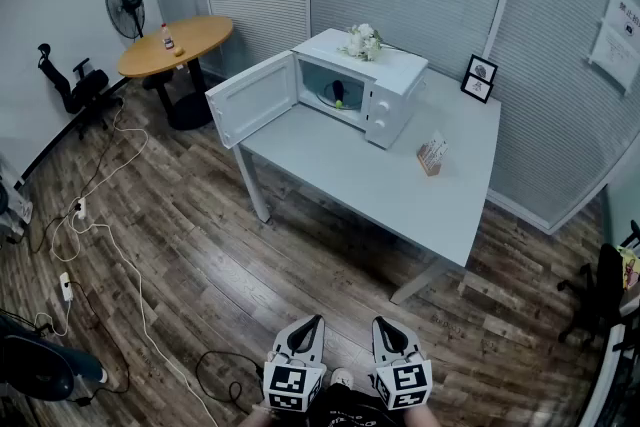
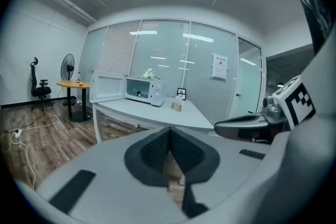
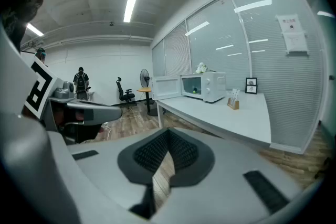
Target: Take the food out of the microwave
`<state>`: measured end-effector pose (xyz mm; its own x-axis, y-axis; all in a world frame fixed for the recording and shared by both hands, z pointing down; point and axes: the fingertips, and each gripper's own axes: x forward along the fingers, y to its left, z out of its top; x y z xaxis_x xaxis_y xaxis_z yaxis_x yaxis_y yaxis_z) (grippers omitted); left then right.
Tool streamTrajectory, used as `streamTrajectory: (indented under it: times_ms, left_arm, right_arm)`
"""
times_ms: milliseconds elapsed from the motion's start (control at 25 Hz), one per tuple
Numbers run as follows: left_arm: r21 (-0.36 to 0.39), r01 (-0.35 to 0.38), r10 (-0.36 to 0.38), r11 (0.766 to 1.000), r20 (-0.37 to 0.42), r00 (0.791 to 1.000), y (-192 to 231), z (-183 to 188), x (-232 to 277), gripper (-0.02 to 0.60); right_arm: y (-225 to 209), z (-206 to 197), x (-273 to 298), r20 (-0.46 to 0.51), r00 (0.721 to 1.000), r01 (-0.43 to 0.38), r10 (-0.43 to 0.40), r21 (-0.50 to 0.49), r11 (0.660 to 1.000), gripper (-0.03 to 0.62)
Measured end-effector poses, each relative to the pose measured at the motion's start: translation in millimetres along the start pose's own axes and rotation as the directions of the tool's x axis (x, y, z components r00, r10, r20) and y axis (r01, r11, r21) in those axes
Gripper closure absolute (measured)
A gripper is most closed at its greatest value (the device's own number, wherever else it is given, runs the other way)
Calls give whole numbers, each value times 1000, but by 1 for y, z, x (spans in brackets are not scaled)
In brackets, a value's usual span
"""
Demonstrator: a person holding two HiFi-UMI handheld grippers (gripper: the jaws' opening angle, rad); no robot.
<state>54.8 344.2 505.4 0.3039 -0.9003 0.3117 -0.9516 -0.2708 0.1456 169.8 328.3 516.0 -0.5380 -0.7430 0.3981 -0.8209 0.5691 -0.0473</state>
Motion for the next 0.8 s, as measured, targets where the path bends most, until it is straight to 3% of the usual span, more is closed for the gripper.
streamTrajectory:
  times_ms: [280, 800]
  left_arm:
    - [1, -38, 38, 999, -2, 999, -16, -5, -2, 574]
    - [-11, -90, 90, 996, -38, 995, -10, -21, 16, 574]
  right_arm:
    - [-17, -4, -16, -2, 1000, 18, -18, -24, 1000, 591]
    - [-26, -21, 3, -26, 997, -66, 66, 29, 997, 589]
